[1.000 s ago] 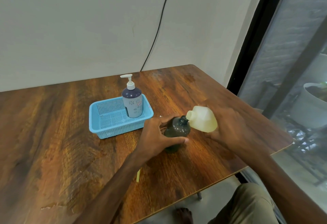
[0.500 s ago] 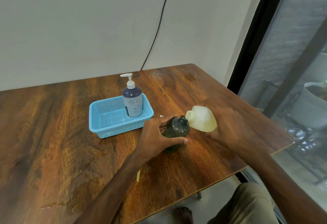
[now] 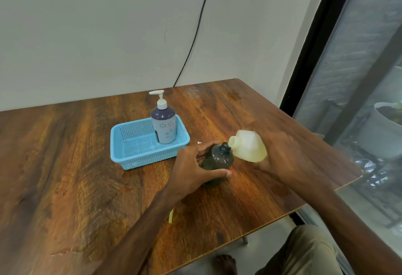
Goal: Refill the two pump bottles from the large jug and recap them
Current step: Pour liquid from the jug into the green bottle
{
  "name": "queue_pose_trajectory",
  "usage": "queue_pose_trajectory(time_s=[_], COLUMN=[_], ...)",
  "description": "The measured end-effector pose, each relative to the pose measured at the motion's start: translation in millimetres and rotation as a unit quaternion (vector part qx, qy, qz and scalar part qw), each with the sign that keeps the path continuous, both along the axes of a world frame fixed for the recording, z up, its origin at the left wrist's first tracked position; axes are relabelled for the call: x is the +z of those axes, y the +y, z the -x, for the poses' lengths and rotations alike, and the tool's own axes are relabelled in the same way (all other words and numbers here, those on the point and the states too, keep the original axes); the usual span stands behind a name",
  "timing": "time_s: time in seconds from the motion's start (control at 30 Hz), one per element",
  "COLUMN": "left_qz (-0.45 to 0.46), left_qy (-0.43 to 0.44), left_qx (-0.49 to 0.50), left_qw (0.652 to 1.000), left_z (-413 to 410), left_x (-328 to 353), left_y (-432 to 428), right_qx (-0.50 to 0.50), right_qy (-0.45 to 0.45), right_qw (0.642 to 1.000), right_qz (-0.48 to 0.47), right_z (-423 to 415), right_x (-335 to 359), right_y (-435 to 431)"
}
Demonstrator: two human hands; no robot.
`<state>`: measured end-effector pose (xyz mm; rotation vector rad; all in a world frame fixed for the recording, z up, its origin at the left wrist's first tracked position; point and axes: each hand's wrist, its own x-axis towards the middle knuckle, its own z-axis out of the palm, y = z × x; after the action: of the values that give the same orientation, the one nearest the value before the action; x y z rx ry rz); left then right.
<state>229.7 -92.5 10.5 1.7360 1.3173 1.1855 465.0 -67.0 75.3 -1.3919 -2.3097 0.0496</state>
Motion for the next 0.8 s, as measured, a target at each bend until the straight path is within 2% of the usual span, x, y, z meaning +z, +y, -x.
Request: queue_pose_trajectory(time_s=[0.8], left_qz=[-0.008], left_qy=[-0.004], left_qx=[-0.001], left_qw=[1.000], left_z=[0.5], left_x=[1.8], left_y=[-2.6], right_qx=[-0.001], right_qy=[-0.005], right_qw=[1.000], right_qz=[0.016], right_z=[-0.8], right_x=[-0.9], right_y=[2.3])
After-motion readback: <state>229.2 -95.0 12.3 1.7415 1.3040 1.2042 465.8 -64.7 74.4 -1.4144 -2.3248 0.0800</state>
